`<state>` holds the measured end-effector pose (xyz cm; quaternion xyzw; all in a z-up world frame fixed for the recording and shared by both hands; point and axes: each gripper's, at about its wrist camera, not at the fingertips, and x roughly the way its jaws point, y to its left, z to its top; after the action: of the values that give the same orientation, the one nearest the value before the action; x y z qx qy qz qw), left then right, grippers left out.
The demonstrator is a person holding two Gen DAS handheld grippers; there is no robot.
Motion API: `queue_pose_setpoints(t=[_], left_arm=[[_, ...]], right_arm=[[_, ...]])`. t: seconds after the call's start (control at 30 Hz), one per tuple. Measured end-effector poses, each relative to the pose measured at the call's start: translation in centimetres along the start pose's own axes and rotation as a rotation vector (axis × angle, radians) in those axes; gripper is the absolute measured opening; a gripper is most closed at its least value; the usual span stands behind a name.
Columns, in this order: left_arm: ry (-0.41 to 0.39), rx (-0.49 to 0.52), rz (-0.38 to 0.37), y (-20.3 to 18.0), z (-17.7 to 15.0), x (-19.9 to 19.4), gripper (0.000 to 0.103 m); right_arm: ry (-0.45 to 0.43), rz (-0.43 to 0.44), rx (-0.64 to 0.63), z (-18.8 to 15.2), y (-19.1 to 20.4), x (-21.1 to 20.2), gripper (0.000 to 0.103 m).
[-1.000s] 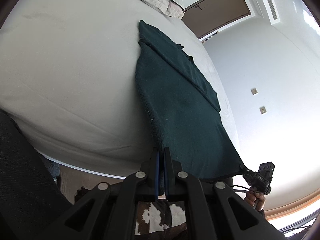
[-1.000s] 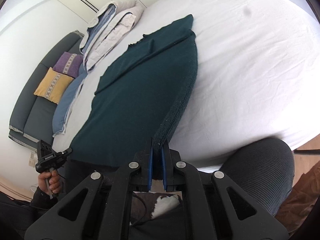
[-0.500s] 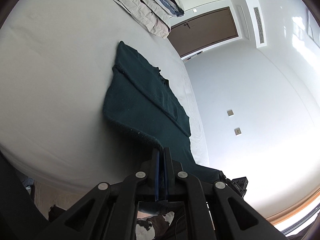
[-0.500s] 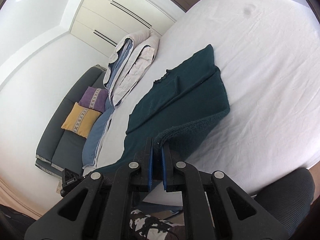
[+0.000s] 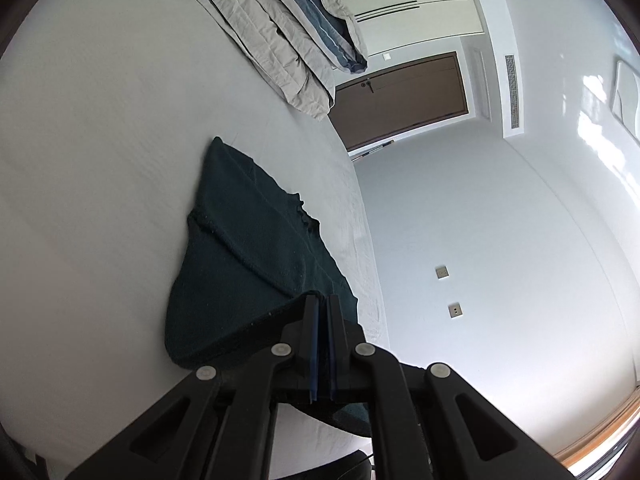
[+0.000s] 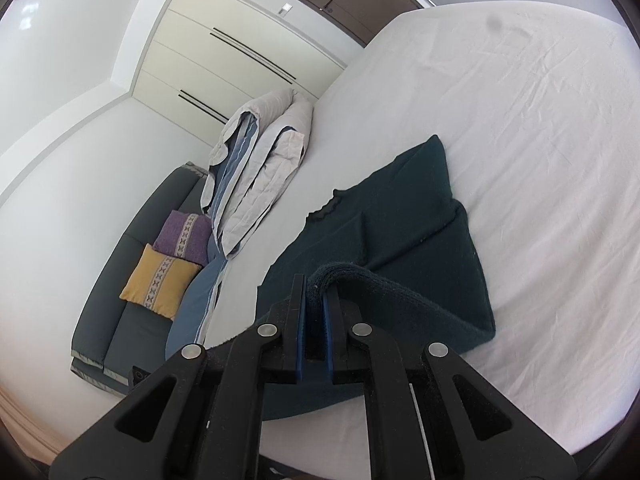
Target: Fold small clothes
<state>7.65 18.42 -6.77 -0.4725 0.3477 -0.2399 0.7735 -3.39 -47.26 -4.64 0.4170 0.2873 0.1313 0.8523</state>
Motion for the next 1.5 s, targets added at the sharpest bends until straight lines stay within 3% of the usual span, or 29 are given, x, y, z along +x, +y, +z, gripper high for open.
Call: queue_pose_setpoints(t=[0.57,0.83,0.97,1.03,1.07,1.1,1.17,1.33,1.5], left_arm=[[-0.034,-0.110,0.027,1.9,11.4,10.9,0.004],[-0.041,-0.127,0.118,4.0,15.3,15.4,0.004],[-0.016,-0.139,0.174,5.8,16.3,18.1,0.005],[0.002,-0.149,0.188,6.7,16.4,18.8,0.008],[0.011,-0.157,0.186,7.1,16.4,19.0,0.016],[0.011,-0.160,0.187,7.3,16.3,18.9,0.026],[-0.007,-0.146,0.194,7.2,15.9,18.1,0.035],[-0.006,-0.054,0.216,5.4,14.0,16.1,0.035],[0.027,0.087,0.287,3.4,10.5,14.9,0.035]], right_arm=[[-0.038,-0.069,0.080,12.0,-3.8,14.8,0.006],[-0.024,-0.166,0.111,16.2,-7.0,23.1,0.006],[-0.004,-0.263,0.126,17.3,-9.7,27.1,0.009],[0.010,-0.312,0.115,17.5,-10.8,28.6,0.024],[0.004,-0.343,0.105,17.6,-11.2,29.0,0.052],[-0.015,-0.351,0.100,17.5,-11.4,29.0,0.066],[-0.023,-0.330,0.085,17.6,-11.5,29.0,0.066],[0.003,-0.368,0.008,16.1,-9.8,26.9,0.066],[0.069,-0.447,-0.182,12.4,-5.9,24.7,0.066]])
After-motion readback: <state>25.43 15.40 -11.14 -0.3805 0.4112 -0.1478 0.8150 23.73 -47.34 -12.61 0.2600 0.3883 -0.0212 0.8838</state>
